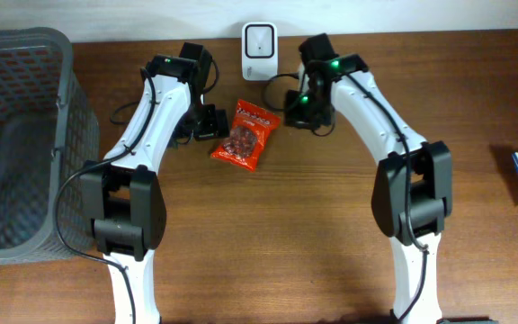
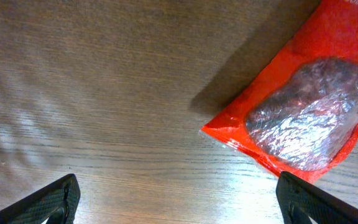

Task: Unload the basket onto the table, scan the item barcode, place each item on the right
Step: 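Move the right gripper to the red HACKS bag and grasp it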

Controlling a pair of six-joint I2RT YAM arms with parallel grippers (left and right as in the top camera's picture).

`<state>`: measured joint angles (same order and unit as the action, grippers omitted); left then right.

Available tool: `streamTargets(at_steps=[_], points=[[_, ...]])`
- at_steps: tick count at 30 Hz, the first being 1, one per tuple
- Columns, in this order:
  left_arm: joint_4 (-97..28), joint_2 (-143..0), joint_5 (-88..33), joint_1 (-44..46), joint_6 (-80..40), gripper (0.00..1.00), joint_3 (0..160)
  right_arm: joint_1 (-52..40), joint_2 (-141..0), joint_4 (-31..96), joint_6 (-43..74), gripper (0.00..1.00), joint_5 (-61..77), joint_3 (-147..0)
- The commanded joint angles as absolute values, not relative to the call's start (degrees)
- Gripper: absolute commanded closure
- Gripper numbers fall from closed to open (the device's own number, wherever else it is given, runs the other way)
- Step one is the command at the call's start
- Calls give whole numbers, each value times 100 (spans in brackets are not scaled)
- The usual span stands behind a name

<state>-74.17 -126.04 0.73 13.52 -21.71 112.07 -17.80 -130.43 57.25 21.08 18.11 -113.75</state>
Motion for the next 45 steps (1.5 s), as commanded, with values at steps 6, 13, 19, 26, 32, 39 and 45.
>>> streamTargets(at_steps=[6,13,19,26,32,39,45], points=[[-7424,-12595,132,1332,-2182,1,11253,-2703,-13657,4582,3225,46,2088,-11454],[-7424,-12595,132,1332,-2182,1,11253,-2810,-13837,5776,3221,48,176,-11456],[-7422,-12595,132,1332,-2182,1,11253,-2233,-13659,6661,3177,48,169,-11489],[-7424,-12595,132,1332,-2182,1,11253,-2176,-13587,5627,2447,27,2523,-12066],[-7424,-12595,130,1332,-2182,1,11253,-2375,-13756,4875,3361,26,2510,-11937],[-7424,-12595,130,1332,-2182,1,11253,-3028,-14086,5723,4136,26,152,-11913],[-7424,-12595,132,1332,-2182,1,11253,-2773,-14086,6506,4248,26,-506,-11913]])
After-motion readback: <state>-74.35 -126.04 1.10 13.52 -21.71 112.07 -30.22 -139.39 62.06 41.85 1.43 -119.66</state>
